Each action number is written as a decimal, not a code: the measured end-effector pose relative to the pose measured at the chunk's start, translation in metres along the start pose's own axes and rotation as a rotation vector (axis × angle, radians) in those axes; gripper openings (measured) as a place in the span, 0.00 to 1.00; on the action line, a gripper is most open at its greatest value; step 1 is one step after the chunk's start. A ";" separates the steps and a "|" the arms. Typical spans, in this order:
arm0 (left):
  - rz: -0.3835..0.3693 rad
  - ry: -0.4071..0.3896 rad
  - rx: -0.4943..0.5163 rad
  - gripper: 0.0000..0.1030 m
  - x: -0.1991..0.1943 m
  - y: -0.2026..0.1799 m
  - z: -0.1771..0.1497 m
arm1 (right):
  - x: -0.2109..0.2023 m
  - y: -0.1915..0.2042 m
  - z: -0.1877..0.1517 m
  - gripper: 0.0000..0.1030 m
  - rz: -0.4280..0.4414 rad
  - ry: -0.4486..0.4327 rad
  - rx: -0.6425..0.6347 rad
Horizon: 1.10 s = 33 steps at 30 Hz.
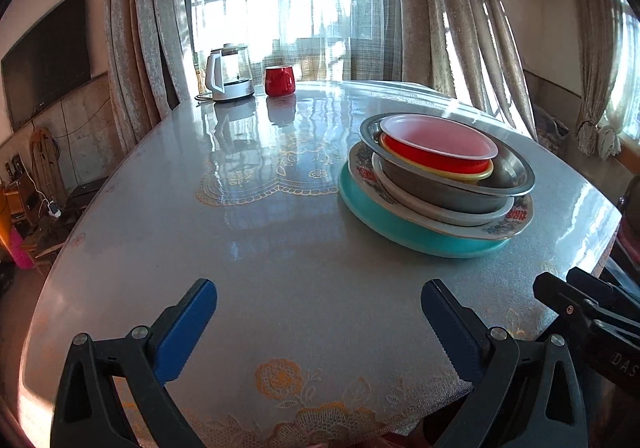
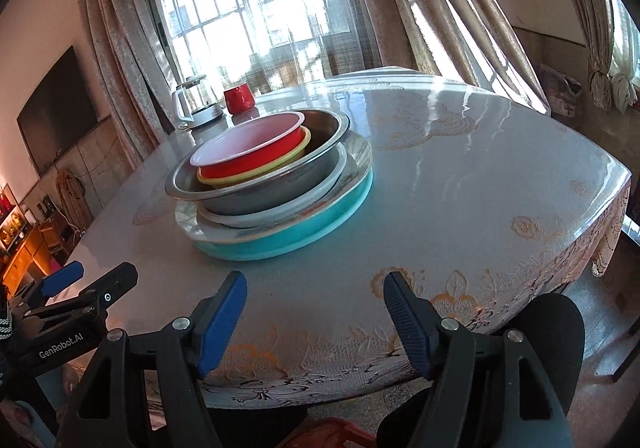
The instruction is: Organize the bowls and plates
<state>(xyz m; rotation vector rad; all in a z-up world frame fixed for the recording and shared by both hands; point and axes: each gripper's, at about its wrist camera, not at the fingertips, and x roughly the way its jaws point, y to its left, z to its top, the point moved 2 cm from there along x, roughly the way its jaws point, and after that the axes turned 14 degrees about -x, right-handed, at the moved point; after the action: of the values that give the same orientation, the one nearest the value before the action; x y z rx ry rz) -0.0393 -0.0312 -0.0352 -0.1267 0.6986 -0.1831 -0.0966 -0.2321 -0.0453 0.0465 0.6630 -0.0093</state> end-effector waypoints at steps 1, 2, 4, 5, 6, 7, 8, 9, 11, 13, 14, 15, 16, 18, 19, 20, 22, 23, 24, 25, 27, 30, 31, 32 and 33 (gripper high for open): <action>-0.002 0.012 0.015 1.00 0.002 -0.002 -0.001 | 0.001 0.002 -0.005 0.70 0.011 0.014 -0.002; 0.007 0.017 0.022 1.00 0.003 -0.003 -0.002 | 0.002 0.005 -0.011 0.70 0.021 0.027 -0.008; 0.015 0.016 0.027 1.00 0.002 -0.004 -0.002 | 0.002 0.009 -0.018 0.70 0.022 0.049 -0.035; 0.011 0.012 0.025 1.00 0.001 -0.004 -0.003 | 0.001 0.009 -0.018 0.70 0.014 0.048 -0.040; 0.007 0.009 0.024 1.00 0.000 -0.004 -0.003 | -0.001 0.009 -0.018 0.70 0.013 0.038 -0.042; 0.007 0.005 0.025 1.00 -0.001 -0.005 -0.004 | -0.003 0.009 -0.016 0.70 0.010 0.024 -0.047; 0.010 0.003 0.028 1.00 -0.001 -0.005 -0.004 | -0.005 0.009 -0.015 0.70 0.002 0.012 -0.053; 0.013 0.004 0.031 1.00 -0.001 -0.006 -0.004 | -0.007 0.011 -0.015 0.70 -0.003 0.002 -0.059; 0.014 0.009 0.033 1.00 0.000 -0.006 -0.005 | -0.008 0.013 -0.014 0.70 0.004 -0.005 -0.067; 0.012 0.011 0.031 1.00 0.000 -0.006 -0.005 | -0.009 0.014 -0.014 0.70 0.007 -0.009 -0.069; 0.013 0.010 0.030 1.00 0.000 -0.005 -0.004 | -0.009 0.013 -0.013 0.70 0.009 -0.009 -0.069; 0.015 0.009 0.030 1.00 0.000 -0.005 -0.004 | -0.008 0.013 -0.013 0.70 0.009 -0.008 -0.067; 0.015 0.008 0.029 1.00 0.000 -0.005 -0.004 | -0.008 0.012 -0.013 0.70 0.010 -0.007 -0.065; 0.016 0.009 0.025 1.00 0.000 -0.004 -0.004 | -0.007 0.012 -0.013 0.70 0.013 -0.004 -0.063; 0.016 0.010 0.025 1.00 0.001 -0.004 -0.005 | -0.007 0.012 -0.013 0.70 0.014 -0.004 -0.062; 0.016 0.012 0.025 1.00 0.001 -0.004 -0.005 | -0.007 0.012 -0.013 0.70 0.015 -0.005 -0.063; 0.016 0.014 0.025 1.00 0.002 -0.004 -0.005 | -0.007 0.014 -0.013 0.70 0.014 -0.007 -0.066; 0.016 0.014 0.026 1.00 0.002 -0.004 -0.005 | -0.007 0.014 -0.013 0.70 0.015 -0.008 -0.066; 0.016 0.013 0.026 1.00 0.002 -0.004 -0.005 | -0.007 0.014 -0.012 0.70 0.017 -0.008 -0.066; 0.015 0.011 0.026 1.00 0.002 -0.003 -0.004 | -0.007 0.014 -0.012 0.70 0.017 -0.007 -0.066; 0.014 0.009 0.028 1.00 0.001 -0.004 -0.004 | -0.006 0.014 -0.012 0.70 0.017 -0.006 -0.064; 0.012 0.006 0.032 1.00 0.001 -0.005 -0.005 | -0.006 0.014 -0.012 0.70 0.018 -0.007 -0.063; 0.013 0.004 0.034 1.00 0.000 -0.005 -0.005 | -0.006 0.014 -0.011 0.70 0.018 -0.008 -0.063; 0.011 0.002 0.036 1.00 0.000 -0.005 -0.005 | -0.006 0.014 -0.011 0.70 0.019 -0.009 -0.063; 0.010 0.002 0.037 1.00 0.000 -0.005 -0.005 | -0.006 0.014 -0.011 0.70 0.019 -0.009 -0.063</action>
<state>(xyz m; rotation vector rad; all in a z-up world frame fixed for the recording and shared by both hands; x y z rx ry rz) -0.0432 -0.0366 -0.0376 -0.0875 0.6971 -0.1869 -0.1084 -0.2179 -0.0499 -0.0085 0.6532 0.0293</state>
